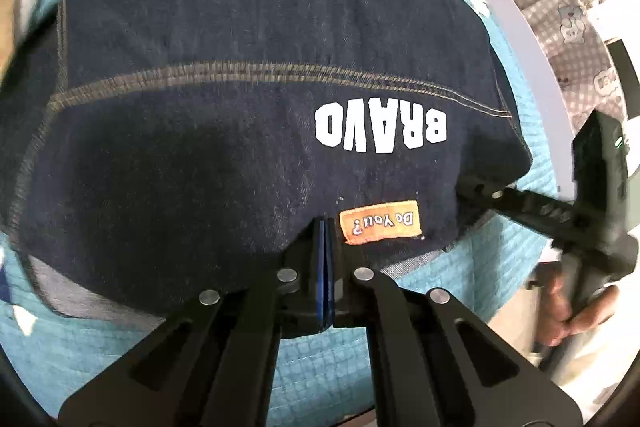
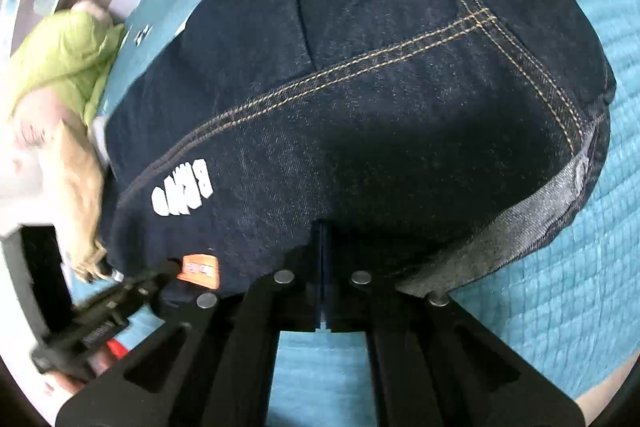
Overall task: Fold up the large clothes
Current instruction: 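Release the folded shirt with both tools and pull them back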
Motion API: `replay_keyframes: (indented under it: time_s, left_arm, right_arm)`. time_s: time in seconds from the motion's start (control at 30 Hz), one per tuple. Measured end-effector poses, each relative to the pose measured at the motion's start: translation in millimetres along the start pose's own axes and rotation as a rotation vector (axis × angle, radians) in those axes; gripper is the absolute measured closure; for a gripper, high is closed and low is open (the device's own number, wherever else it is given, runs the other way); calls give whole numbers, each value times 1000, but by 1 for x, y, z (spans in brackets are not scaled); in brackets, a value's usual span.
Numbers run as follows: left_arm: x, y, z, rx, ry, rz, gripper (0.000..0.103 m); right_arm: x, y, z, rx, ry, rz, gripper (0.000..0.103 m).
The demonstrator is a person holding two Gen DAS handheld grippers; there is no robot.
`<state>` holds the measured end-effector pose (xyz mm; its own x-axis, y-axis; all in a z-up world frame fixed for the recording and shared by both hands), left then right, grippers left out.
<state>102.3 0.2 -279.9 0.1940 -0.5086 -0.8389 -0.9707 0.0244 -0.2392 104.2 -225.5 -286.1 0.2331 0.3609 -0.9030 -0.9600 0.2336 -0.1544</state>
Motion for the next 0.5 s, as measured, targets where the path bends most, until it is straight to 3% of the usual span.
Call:
replay_keyframes:
  time_s: [0.07, 0.17, 0.27, 0.37, 0.43, 0.5]
  left_arm:
    - [-17, -6, -14, 73, -71, -39, 100]
    - [-41, -24, -27, 94, -38, -101, 100]
    - [-54, -60, -23, 100, -73, -176, 99]
    - [-56, -98, -9, 64, -109, -234, 100]
    - [-49, -128, 7, 14, -112, -264, 100]
    - [-38, -150, 22, -20, -104, -279, 99]
  right_arm:
    - [-26, -12, 13, -25, -18, -78, 97]
    - [-65, -40, 39, -79, -67, -223, 97]
    - [-69, -77, 66, -180, 3, -328, 100]
    - [-44, -111, 98, -235, -32, -330, 100]
    - [-25, -125, 113, -273, -6, -327, 100]
    - [9, -134, 132, -308, -25, -261, 100]
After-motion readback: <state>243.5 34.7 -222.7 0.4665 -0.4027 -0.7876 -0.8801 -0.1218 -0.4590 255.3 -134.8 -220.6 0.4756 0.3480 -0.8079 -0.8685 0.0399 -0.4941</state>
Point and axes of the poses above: each gripper's, at about its wrist camera, not at the fingertips, and x roughly the way its jaws point, z to its left, y to its underside, the point moved 6 cm from there along x, roughly the way its jaws point, and after that the axes turned 8 degrees about y, right-handed, at the moved point
